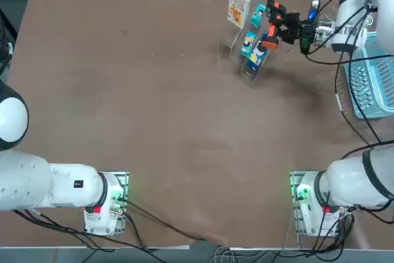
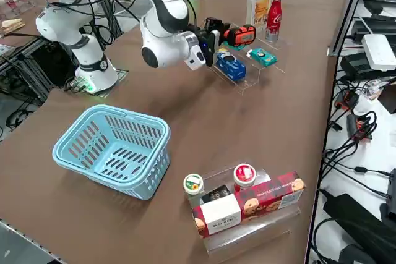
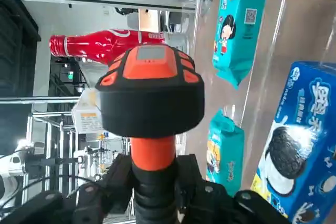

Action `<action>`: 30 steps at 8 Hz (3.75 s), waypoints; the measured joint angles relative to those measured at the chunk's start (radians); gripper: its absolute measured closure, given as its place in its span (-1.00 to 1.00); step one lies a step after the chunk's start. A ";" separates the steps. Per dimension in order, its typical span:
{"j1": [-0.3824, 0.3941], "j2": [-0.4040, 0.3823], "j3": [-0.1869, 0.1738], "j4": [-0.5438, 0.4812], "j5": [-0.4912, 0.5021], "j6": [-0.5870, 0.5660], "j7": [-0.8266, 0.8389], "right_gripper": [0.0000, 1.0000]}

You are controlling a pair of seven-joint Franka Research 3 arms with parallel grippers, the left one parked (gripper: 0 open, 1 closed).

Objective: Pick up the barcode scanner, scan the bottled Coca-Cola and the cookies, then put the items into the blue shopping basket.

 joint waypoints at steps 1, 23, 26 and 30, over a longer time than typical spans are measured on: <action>0.016 0.002 0.001 -0.009 0.042 0.007 -0.028 0.13; 0.151 0.028 0.008 -0.089 0.236 0.016 -0.182 0.13; 0.149 0.004 0.003 -0.090 0.222 0.017 -0.176 0.13; 0.032 -0.036 -0.048 0.086 -0.345 0.017 0.160 0.13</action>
